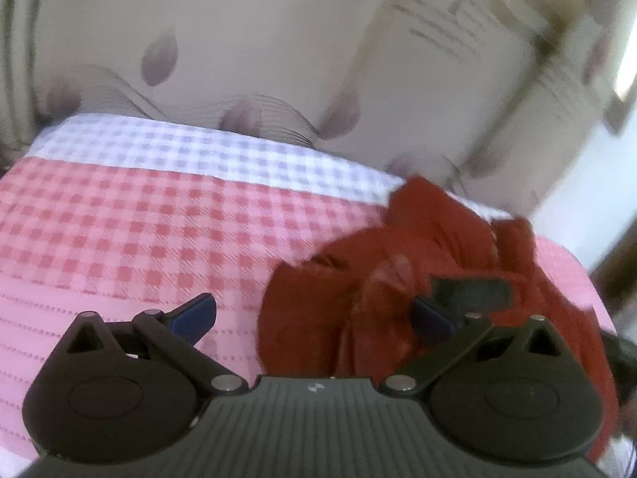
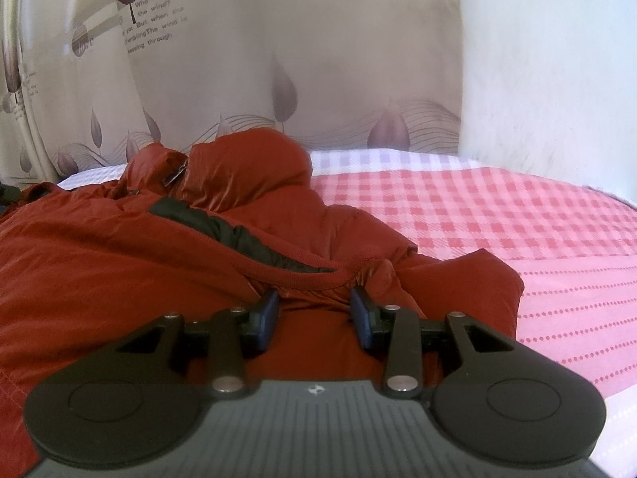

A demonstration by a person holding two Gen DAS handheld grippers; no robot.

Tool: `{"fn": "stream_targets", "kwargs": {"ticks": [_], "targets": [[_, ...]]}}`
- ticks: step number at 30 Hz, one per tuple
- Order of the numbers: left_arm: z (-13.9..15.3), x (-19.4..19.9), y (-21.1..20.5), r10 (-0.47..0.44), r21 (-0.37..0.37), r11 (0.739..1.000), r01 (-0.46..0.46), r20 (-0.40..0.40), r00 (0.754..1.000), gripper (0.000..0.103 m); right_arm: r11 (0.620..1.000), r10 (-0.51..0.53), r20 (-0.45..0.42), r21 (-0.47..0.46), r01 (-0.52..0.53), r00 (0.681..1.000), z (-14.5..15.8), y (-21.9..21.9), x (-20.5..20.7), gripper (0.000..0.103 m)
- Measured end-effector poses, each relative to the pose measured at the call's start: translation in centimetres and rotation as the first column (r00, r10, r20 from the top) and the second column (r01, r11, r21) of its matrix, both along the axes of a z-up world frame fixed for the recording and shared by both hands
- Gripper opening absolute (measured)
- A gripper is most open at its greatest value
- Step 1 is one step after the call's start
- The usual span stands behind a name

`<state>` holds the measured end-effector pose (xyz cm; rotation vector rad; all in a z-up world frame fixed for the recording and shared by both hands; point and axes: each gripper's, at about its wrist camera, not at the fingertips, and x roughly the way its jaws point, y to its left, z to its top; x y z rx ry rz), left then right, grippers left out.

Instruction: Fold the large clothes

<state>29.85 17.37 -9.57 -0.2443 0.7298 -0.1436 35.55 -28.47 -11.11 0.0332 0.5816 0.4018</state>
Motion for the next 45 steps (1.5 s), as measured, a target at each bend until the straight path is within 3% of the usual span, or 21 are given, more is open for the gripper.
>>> {"fn": "stream_targets", "kwargs": {"ticks": [2, 4, 7, 9, 10, 12, 15, 18, 19, 21, 24, 27, 33, 37, 41, 43, 45], "targets": [[0.2, -1.1, -1.2, -0.111, 0.036, 0.993, 0.11, 0.035, 0.993, 0.099, 1.0, 0.0, 0.003, -0.003, 0.0, 1.0, 0.0, 0.0, 0.0, 0.038], [0.0, -1.4, -3.2, -0.168, 0.124, 0.979, 0.165, 0.018, 0.986, 0.101, 1.0, -0.003, 0.005, -0.006, 0.003, 1.0, 0.0, 0.0, -0.1, 0.038], [-1.1, 0.3, -5.2, -0.114, 0.219, 0.968, 0.121, -0.045, 0.992, 0.1, 1.0, -0.002, 0.005, -0.004, 0.002, 1.0, 0.0, 0.0, -0.1, 0.038], [-1.0, 1.8, -5.7, 0.015, 0.313, 0.95, -0.001, -0.042, 0.999, 0.103, 1.0, -0.004, 0.008, -0.006, 0.004, 1.0, 0.1, 0.0, -0.1, 0.038], [-1.2, 2.7, -5.5, 0.066, 0.311, 0.949, -0.046, -0.054, 0.996, 0.103, 1.0, -0.007, 0.01, -0.008, 0.007, 1.0, 0.1, 0.1, -0.3, 0.038], [-1.6, 3.9, -4.4, 0.118, 0.216, 0.972, -0.095, -0.096, 0.988, 0.103, 1.0, -0.011, 0.014, -0.011, 0.011, 1.0, 0.2, 0.1, -0.4, 0.038], [-2.4, 3.6, -3.7, 0.147, 0.194, 0.972, -0.13, -0.073, 0.986, 0.103, 1.0, -0.014, 0.012, -0.002, 0.014, 1.0, 0.1, 0.0, -0.4, 0.038], [-4.4, 2.9, -1.2, 0.183, 0.01, 0.983, -0.183, -0.13, 0.975, 0.103, 1.0, -0.012, 0.008, 0.012, 0.011, 1.0, 0.1, -0.2, -0.4, 0.039], [-4.6, 2.3, -1.0, 0.184, -0.004, 0.983, -0.185, -0.095, 0.978, 0.103, 1.0, -0.011, 0.008, 0.014, 0.011, 1.0, 0.1, -0.2, -0.4, 0.039], [-4.5, 2.3, -2.6, 0.153, 0.097, 0.985, -0.144, -0.096, 0.984, 0.103, 1.0, -0.008, 0.003, 0.014, 0.008, 1.0, 0.1, -0.2, -0.3, 0.039], [-4.4, 2.9, -2.8, 0.15, 0.105, 0.985, -0.138, -0.118, 0.982, 0.103, 1.0, -0.001, -0.004, -0.026, 0.001, 1.0, 0.1, 0.4, 0.0, 0.039], [-4.3, 2.7, -2.2, 0.072, 0.09, 0.994, -0.061, -0.12, 0.99, 0.103, 1.0, -0.002, -0.005, -0.027, 0.002, 1.0, 0.1, 0.5, 0.0, 0.039], [-4.6, 1.9, 0.1, -0.094, -0.025, 0.995, 0.092, -0.125, 0.988, 0.103, 1.0, -0.002, 0.002, -0.012, 0.002, 1.0, 0.0, 0.3, -0.1, 0.039], [-4.9, 1.9, 1.7, -0.17, -0.123, 0.98, 0.155, -0.115, 0.979, 0.102, 1.0, -0.003, 0.004, -0.006, 0.003, 1.0, 0.0, 0.2, -0.2, 0.039], [-5.1, 2.2, 1.2, -0.225, -0.128, 0.969, 0.211, -0.11, 0.968, 0.102, 1.0, -0.009, 0.013, -0.018, 0.009, 1.0, 0.0, 0.4, -0.4, 0.039], [-4.9, 2.7, 0.0, -0.283, -0.126, 0.955, 0.267, -0.129, 0.951, 0.101, 1.0, -0.012, 0.019, -0.028, 0.013, 1.0, 0.0, 0.6, -0.6, 0.039], [-5.0, 3.1, -0.9, -0.33, -0.186, 0.935, 0.303, -0.141, 0.933, 0.1, 1.0, -0.013, 0.022, -0.026, 0.014, 1.0, 0.0, 0.6, -0.7, 0.039]]}}
